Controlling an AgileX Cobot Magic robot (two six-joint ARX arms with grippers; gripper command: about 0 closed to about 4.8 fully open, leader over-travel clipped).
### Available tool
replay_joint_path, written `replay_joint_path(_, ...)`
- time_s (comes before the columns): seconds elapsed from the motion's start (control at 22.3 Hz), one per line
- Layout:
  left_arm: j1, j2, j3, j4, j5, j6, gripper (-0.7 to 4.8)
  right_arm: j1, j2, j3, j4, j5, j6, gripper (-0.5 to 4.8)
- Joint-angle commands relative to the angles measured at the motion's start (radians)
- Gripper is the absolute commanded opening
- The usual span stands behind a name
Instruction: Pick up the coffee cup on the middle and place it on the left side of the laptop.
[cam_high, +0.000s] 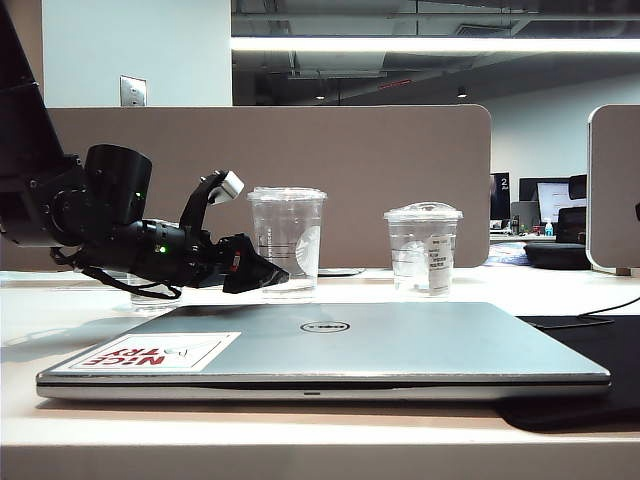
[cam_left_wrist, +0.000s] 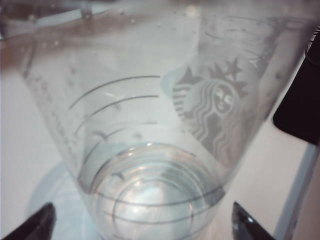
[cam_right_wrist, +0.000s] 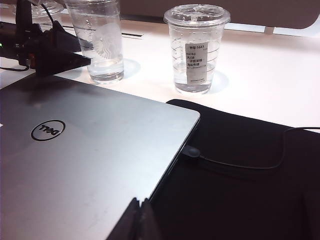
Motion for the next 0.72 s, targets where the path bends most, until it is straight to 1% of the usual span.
replay_joint_path(0.04,-0.011,0.001,0.004,0.051,0.027,0.002,4.79,0.002,0.000,-0.004,0.018,0.001,0.002,-0.05)
replay_joint_path(0.18,-0.043,0.002,0.005,0.069,0.001,0.054,4.79,0.002,0.000,-0.004,0.018,0.001,0.002,-0.05)
replay_joint_path(0.4,-0.048,0.003,0.006,0.084,-0.030,0.053,4.79,0.002,0.000,-0.004,0.018,0.001,0.002,-0.05)
replay_joint_path(0.58,-0.048,0.029,0.037,0.087,-0.029,0.031,4.79,0.002,-0.001,-0.004,0.018,0.001,0.002,-0.05)
replay_joint_path(0.72,-0.048,0.058,0.072,0.085,-0.015,-0.020,4.79,0.002,-0.001,-0.004,0.018,0.001,0.002,-0.05)
